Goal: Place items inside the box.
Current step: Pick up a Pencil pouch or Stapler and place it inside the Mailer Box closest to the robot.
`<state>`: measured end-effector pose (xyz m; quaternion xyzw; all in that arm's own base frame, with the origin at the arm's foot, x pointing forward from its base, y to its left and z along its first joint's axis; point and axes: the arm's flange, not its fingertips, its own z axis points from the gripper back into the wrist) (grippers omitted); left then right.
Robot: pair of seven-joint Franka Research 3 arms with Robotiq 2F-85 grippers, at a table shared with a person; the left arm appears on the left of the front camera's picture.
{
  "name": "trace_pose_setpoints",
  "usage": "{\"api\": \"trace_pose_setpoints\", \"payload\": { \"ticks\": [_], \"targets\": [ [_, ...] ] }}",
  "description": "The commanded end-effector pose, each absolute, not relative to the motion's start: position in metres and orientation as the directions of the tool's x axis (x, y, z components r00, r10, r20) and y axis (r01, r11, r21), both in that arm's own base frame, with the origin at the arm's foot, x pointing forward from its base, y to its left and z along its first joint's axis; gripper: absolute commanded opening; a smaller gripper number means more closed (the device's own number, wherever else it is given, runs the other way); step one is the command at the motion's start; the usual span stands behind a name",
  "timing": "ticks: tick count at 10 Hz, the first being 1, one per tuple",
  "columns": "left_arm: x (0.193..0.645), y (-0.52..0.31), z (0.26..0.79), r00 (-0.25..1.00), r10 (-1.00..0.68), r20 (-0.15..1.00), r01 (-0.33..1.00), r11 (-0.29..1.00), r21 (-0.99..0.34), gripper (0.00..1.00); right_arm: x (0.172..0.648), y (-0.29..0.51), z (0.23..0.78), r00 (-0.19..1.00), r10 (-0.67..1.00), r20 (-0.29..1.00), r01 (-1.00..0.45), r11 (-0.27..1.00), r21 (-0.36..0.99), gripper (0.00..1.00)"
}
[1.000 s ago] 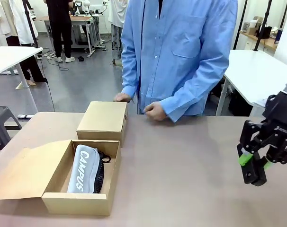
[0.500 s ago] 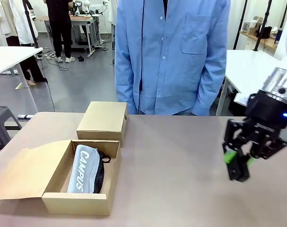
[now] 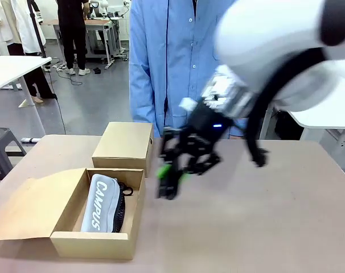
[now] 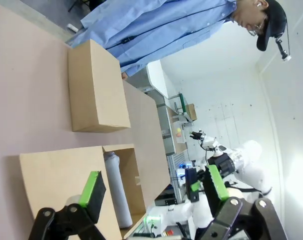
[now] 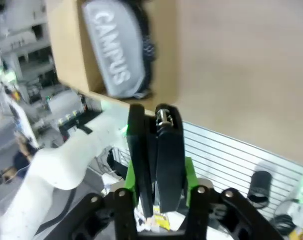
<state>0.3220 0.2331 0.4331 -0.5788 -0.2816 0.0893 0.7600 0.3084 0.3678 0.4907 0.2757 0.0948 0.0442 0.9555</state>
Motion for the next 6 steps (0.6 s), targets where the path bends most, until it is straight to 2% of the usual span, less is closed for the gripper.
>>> {"api": "trace_pose_setpoints", "payload": {
  "ticks": [1,3,6],
  "targets": [
    [0.321,0.232,0.434,0.819,0.460,0.344,0.215,0.311,-0.926,1.00,0.325,0.424,0.477,0.983,0.153,-0.098,-0.077,0.838,0.540,0.42],
    [0.321,0.232,0.434,0.819,0.460,0.344,0.215,0.311,-0.926,1.00,0.324,0.476,0.455,0.978,0.166,-0.123,-0.064,0.810,0.583,0.42],
    [0.321,0.232,0.434,0.819,0.460,0.344,0.215,0.311,-0.926,1.00,0.322,0.515,0.400,0.984,0.176,-0.039,-0.136,0.868,0.477,0.42]
  ]
}}
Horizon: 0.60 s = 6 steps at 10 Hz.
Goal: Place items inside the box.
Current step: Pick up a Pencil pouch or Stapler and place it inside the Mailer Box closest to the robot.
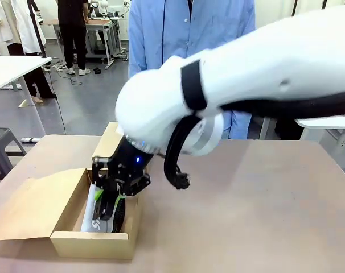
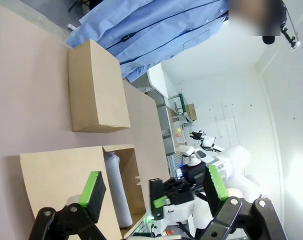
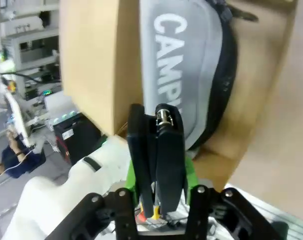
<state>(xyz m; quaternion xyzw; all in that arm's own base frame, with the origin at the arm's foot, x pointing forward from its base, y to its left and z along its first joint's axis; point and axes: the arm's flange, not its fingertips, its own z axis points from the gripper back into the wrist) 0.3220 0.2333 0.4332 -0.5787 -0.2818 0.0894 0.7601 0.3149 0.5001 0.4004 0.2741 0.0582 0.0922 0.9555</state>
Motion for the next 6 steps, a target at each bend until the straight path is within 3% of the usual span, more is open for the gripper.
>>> {"api": "trace_pose_setpoints", "payload": {
  "ticks": [1,5,6],
  "targets": [
    [0.321,0.232,0.434,0.819,0.460,0.344,0.215,0.311,-0.926,1.00,0.325,0.516,0.395,0.985,0.165,-0.058,-0.120,0.879,0.462,0.42],
    [0.321,0.232,0.434,0.819,0.460,0.344,0.215,0.311,-0.926,1.00,0.333,0.504,0.402,0.984,0.135,-0.117,-0.058,0.861,0.505,0.42],
    [0.321,0.232,0.434,0.819,0.460,0.344,0.215,0.311,-0.926,1.00,0.334,0.503,0.402,0.985,0.117,-0.130,-0.034,0.858,0.513,0.83]
  ]
}}
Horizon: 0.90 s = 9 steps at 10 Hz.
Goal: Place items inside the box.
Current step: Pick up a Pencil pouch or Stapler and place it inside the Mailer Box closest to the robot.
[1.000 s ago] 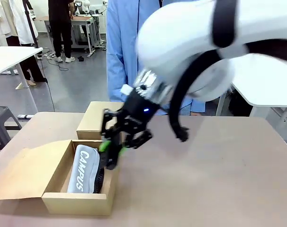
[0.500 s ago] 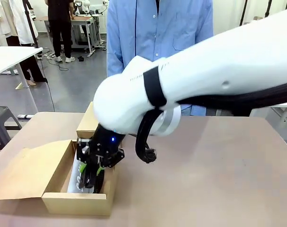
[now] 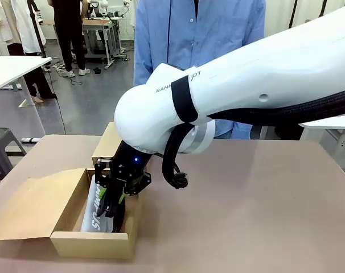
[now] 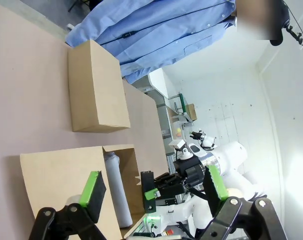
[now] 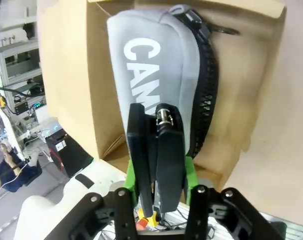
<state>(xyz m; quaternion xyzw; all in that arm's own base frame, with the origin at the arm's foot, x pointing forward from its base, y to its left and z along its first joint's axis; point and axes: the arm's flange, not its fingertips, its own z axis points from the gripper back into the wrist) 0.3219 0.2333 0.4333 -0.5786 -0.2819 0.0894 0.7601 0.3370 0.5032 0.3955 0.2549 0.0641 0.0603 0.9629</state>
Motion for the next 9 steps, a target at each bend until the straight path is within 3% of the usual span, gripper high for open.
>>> {"api": "trace_pose_setpoints", "payload": {
  "ticks": [1,9],
  "targets": [
    [0.321,0.232,0.434,0.819,0.460,0.344,0.215,0.311,-0.926,1.00,0.336,0.503,0.402,0.984,0.112,-0.140,-0.024,0.858,0.514,1.00],
    [0.321,0.232,0.434,0.819,0.460,0.344,0.215,0.311,-0.926,1.00,0.343,0.488,0.415,0.984,0.083,-0.159,0.021,0.827,0.562,1.00]
  ]
}}
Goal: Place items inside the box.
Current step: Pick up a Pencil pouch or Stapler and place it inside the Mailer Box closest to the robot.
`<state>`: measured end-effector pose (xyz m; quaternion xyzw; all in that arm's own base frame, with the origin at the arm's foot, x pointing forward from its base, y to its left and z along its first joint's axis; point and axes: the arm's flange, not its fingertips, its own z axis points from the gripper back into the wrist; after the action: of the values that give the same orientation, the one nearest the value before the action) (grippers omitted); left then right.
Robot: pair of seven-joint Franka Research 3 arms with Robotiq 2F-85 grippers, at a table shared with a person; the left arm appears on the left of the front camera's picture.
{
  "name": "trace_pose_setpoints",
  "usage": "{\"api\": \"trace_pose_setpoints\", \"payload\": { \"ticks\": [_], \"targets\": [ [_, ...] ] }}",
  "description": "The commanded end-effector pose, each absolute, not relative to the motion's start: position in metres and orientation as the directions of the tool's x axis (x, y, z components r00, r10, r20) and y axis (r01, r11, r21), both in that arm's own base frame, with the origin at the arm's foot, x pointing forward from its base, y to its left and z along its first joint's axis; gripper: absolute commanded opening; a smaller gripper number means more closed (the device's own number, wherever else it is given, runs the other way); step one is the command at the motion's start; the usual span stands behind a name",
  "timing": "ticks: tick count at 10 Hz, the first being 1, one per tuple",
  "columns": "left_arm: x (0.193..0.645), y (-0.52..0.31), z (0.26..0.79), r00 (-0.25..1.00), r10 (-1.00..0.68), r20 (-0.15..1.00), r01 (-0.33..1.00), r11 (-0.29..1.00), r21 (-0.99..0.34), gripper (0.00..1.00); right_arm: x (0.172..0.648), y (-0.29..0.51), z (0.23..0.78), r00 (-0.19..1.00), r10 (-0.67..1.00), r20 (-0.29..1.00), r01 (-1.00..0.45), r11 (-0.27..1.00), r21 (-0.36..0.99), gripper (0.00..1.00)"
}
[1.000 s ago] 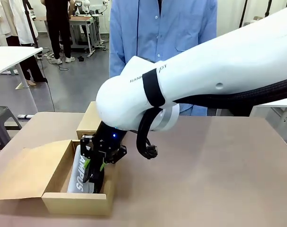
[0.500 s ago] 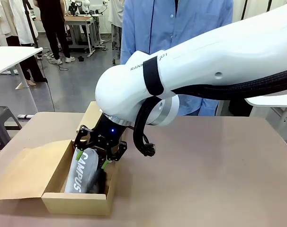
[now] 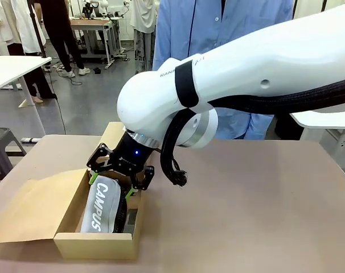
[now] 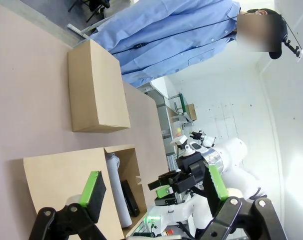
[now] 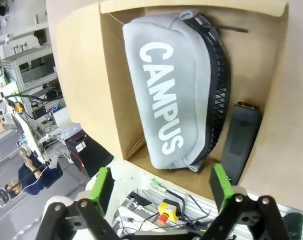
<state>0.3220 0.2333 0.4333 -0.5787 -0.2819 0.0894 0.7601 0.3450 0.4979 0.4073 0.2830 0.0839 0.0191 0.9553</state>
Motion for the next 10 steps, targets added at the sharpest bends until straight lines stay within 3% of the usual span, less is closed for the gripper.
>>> {"api": "trace_pose_setpoints", "payload": {
  "ticks": [1,3,6,8,9,10],
  "targets": [
    [0.321,0.232,0.434,0.819,0.460,0.344,0.215,0.311,-0.926,1.00,0.344,0.477,0.426,0.983,0.087,-0.160,0.021,0.816,0.577,1.00],
    [0.321,0.232,0.434,0.819,0.460,0.344,0.215,0.311,-0.926,1.00,0.355,0.402,0.476,0.986,0.102,-0.130,-0.009,0.816,0.578,1.00],
    [0.321,0.232,0.434,0.819,0.460,0.344,0.215,0.311,-0.926,1.00,0.369,0.230,0.521,0.951,0.033,-0.309,0.151,0.820,0.552,1.00],
    [0.321,0.232,0.434,0.819,0.460,0.344,0.215,0.311,-0.926,1.00,0.365,0.120,0.528,0.917,0.020,-0.399,0.266,0.714,0.648,1.00],
    [0.321,0.232,0.434,0.819,0.460,0.344,0.215,0.311,-0.926,1.00,0.362,0.067,0.523,0.909,0.094,-0.406,0.260,0.633,0.729,1.00],
    [0.321,0.232,0.434,0.819,0.460,0.344,0.215,0.311,-0.926,1.00,0.352,0.012,0.507,0.907,0.090,-0.412,0.324,0.477,0.817,1.00]
  ]
}}
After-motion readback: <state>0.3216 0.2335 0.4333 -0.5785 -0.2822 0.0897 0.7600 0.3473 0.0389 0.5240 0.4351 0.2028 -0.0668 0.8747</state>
